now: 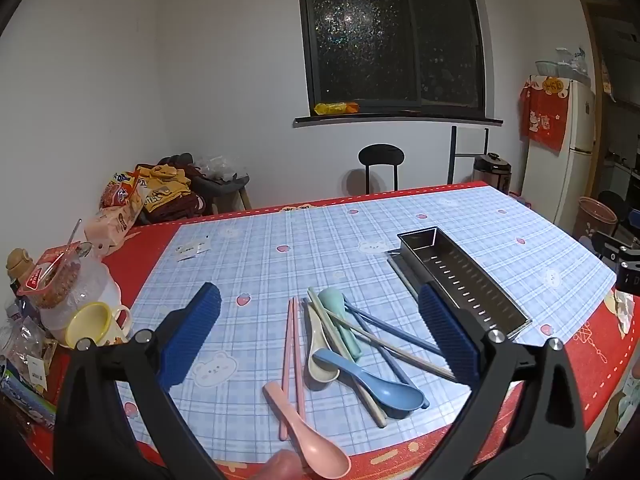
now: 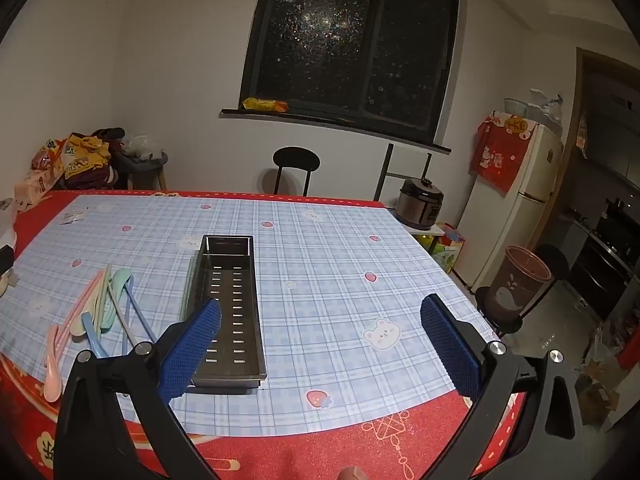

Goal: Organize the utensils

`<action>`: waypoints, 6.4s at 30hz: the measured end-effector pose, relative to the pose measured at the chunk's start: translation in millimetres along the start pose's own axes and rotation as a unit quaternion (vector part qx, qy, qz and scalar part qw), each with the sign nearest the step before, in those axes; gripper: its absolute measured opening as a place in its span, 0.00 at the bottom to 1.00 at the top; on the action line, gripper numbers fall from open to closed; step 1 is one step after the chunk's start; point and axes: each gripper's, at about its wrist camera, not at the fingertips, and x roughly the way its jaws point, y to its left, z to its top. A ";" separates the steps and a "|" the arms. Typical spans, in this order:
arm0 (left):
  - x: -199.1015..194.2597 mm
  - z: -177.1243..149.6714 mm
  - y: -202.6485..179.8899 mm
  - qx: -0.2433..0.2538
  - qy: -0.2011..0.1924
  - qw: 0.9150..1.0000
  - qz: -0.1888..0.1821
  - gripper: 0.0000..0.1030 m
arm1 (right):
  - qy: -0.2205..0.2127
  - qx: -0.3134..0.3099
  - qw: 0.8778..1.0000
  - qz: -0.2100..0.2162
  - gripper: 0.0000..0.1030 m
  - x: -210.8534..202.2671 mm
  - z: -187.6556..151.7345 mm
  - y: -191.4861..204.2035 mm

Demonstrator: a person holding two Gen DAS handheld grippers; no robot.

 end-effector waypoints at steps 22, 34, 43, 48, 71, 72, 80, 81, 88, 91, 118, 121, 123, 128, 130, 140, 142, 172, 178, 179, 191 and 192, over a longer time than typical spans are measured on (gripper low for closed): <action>1.5 1.5 0.7 0.006 0.001 1.000 -0.002 0.95 | 0.006 0.002 1.000 0.001 0.95 0.2 2.2 -0.7; 2.1 -2.2 0.2 0.006 0.006 1.000 0.001 0.95 | 0.010 0.006 1.000 0.001 0.95 4.2 -2.5 -1.8; 1.8 -3.3 -0.5 0.006 0.007 1.000 0.001 0.95 | 0.011 0.007 1.000 0.002 0.95 5.3 -4.6 -1.5; 1.5 -4.0 -0.5 0.006 0.007 1.000 0.002 0.95 | 0.012 0.008 1.000 0.003 0.95 5.7 -5.8 -1.4; 3.3 -7.9 3.5 -0.001 0.015 1.000 0.000 0.95 | 0.022 0.009 1.000 0.012 0.95 12.1 -6.6 3.2; 4.6 -7.5 5.5 -0.003 0.017 1.000 -0.005 0.95 | 0.021 0.011 1.000 0.016 0.95 12.3 -6.5 3.2; 21.5 -17.8 40.3 -0.061 0.052 0.997 -0.022 0.95 | 0.044 0.066 0.987 0.137 0.95 31.9 -11.2 3.3; 22.0 -20.7 45.8 -0.071 0.054 0.996 -0.025 0.95 | 0.044 0.065 0.985 0.153 0.95 34.6 -12.2 7.1; 19.0 -40.0 77.1 -0.120 0.044 0.991 -0.023 0.95 | 0.029 0.017 0.974 0.223 0.95 42.5 -15.6 55.3; 22.2 -51.1 86.4 -0.130 0.060 0.989 -0.030 0.95 | 0.030 -0.002 0.969 0.246 0.95 45.7 -16.4 72.8; 42.6 -121.8 100.4 -0.159 0.104 0.979 -0.071 0.48 | 0.122 -0.112 0.887 0.431 0.25 96.9 -65.9 187.7; 47.0 -127.1 90.6 -0.142 0.119 0.980 -0.077 0.34 | 0.130 -0.113 0.888 0.427 0.17 101.3 -70.2 193.9; 50.0 -131.3 85.9 -0.142 0.128 0.978 -0.085 0.30 | 0.135 -0.113 0.889 0.424 0.17 104.4 -72.6 196.1; 55.4 -137.3 80.9 -0.149 0.136 0.975 -0.098 0.29 | 0.154 -0.110 0.885 0.426 0.17 113.4 -79.9 198.6; 58.1 -138.8 79.8 -0.153 0.141 0.973 -0.102 0.29 | 0.158 -0.114 0.885 0.423 0.17 115.4 -82.1 200.4; 63.4 -148.4 69.4 -0.151 0.171 0.966 -0.117 0.29 | 0.180 -0.122 0.879 0.424 0.17 122.5 -87.8 206.7; 64.6 -152.3 69.4 -0.154 0.177 0.965 -0.119 0.29 | 0.182 -0.119 0.878 0.426 0.17 123.3 -88.3 206.3; 79.9 -151.1 41.6 -0.088 0.219 0.968 -0.086 0.26 | 0.186 -0.123 0.873 0.434 0.25 122.7 -90.2 207.5; 79.6 -154.1 50.6 -0.112 0.215 0.966 -0.093 0.13 | 0.180 -0.144 0.876 0.424 0.28 118.4 -90.2 213.9; 78.8 -155.2 52.6 -0.119 0.213 0.965 -0.096 0.13 | 0.177 -0.153 0.876 0.421 0.29 116.4 -90.4 216.1; 77.1 -153.2 43.3 -0.092 0.215 0.970 -0.072 0.15 | 0.158 -0.201 0.869 0.423 0.20 101.9 -94.8 226.2; 77.4 -152.8 42.4 -0.089 0.215 0.970 -0.071 0.15 | 0.157 -0.203 0.868 0.426 0.16 100.4 -95.6 226.3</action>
